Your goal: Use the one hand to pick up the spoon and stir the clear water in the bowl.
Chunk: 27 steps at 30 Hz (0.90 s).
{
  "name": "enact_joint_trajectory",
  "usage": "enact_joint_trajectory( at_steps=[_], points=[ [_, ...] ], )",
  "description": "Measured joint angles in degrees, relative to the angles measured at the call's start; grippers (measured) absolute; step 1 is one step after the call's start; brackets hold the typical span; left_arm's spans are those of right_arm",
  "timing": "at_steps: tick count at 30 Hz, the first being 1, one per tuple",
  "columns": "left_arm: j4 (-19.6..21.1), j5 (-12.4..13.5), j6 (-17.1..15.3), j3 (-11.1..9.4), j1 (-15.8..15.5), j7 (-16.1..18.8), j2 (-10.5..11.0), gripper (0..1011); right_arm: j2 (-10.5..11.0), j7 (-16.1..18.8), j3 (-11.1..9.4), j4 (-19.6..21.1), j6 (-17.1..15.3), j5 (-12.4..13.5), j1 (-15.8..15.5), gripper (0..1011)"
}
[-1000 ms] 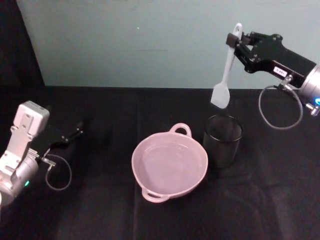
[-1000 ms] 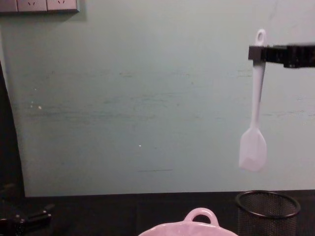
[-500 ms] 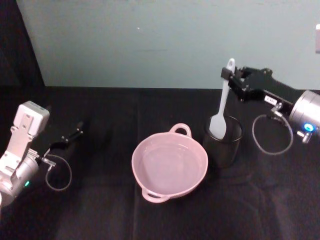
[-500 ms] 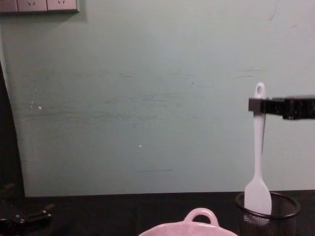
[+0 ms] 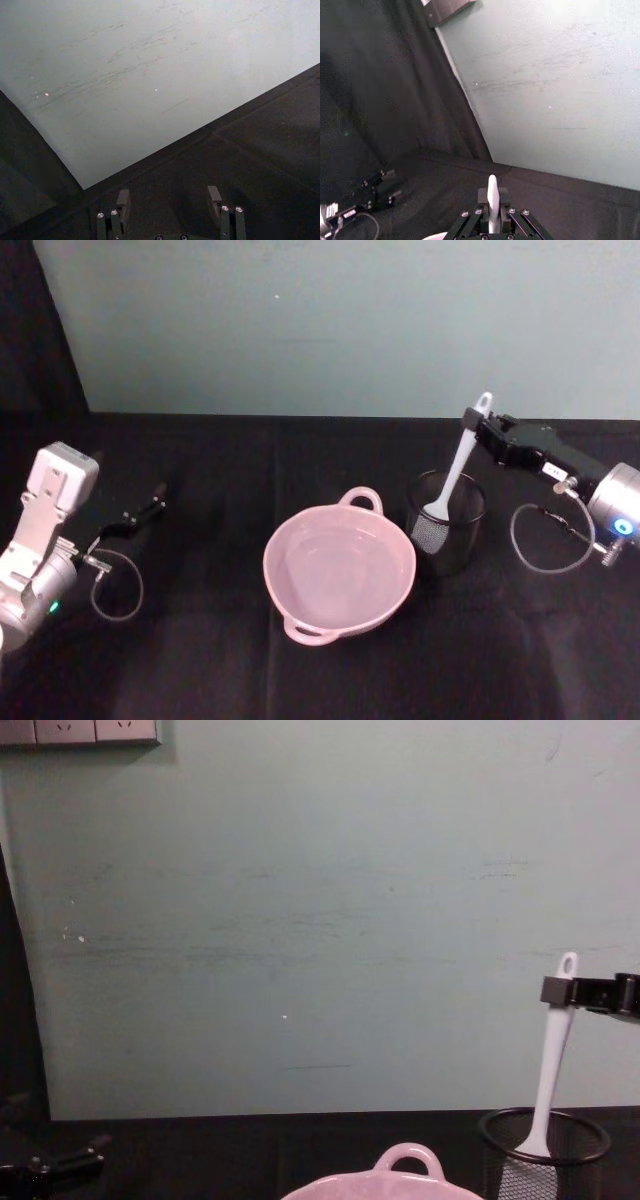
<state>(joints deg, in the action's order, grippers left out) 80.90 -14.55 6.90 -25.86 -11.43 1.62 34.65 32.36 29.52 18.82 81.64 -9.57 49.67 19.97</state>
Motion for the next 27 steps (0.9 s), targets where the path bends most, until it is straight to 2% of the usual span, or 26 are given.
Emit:
enact_joint_trajectory(
  at_steps=[11,23,27],
  points=[
    [0.0,0.0,0.0,0.0,0.0,0.0,0.0,1005,-0.4,-0.2,-0.5,-2.3,-0.1,4.6,-0.9,134],
    [0.0,0.0,0.0,0.0,0.0,0.0,0.0,1005,0.0,-0.3,0.9,-4.1,0.1,6.3,-0.4,137],
    [0.0,0.0,0.0,0.0,0.0,0.0,0.0,1005,0.4,-1.2,1.1,-4.2,0.2,6.4,-0.5,242]
  ],
)
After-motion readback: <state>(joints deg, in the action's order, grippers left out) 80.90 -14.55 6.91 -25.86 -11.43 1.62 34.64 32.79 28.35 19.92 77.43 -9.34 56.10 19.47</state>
